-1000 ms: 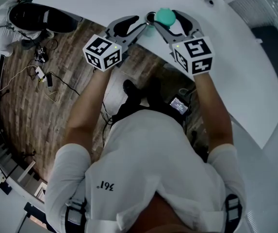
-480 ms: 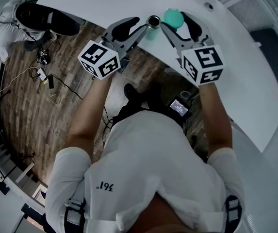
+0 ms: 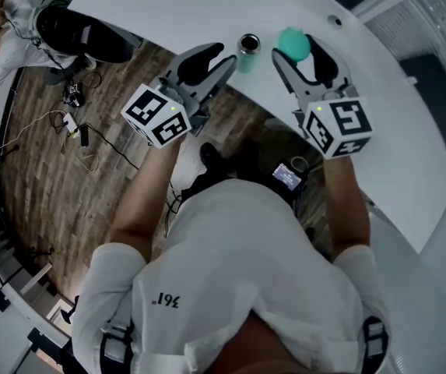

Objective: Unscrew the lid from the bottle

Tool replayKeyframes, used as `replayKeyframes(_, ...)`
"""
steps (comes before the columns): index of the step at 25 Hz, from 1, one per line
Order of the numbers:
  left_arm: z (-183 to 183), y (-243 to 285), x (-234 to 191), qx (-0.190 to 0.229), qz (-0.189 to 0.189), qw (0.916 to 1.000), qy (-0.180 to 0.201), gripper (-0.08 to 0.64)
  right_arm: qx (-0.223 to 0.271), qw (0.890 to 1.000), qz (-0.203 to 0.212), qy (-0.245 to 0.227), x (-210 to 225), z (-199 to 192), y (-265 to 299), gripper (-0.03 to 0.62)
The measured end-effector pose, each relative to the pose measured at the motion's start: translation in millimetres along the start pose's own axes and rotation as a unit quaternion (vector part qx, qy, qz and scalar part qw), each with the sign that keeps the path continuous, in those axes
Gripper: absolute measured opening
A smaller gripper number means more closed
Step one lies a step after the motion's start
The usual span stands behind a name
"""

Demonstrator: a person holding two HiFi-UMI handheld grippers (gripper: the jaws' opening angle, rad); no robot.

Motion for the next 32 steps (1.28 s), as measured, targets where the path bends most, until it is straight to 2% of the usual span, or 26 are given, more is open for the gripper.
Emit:
replayKeyframes(8, 16, -15, 14, 0.023, 0.005, 0.9997, -0.002, 0.158, 0.013, 1.000, -0.007, 0.011, 2, 3, -17, 0.285)
replayKeyframes(16, 27, -30, 27, 0.045, 0.001, 0.9987, -0.024, 0.158, 0.028, 0.997, 0.000, 0.071, 3, 4, -36, 0.285)
replayKeyframes(32, 10, -59, 47, 0.052, -0.006, 0.9953, -0.082, 0.158, 0.046, 0.989, 0.003, 0.140, -5, -5, -69, 0.285)
Point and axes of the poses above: the fingertips, and each gripper's own axes: y forward along the fingers, x to its right, z out of its top, the point moved 6 cm from there along -y, backward along the fingers
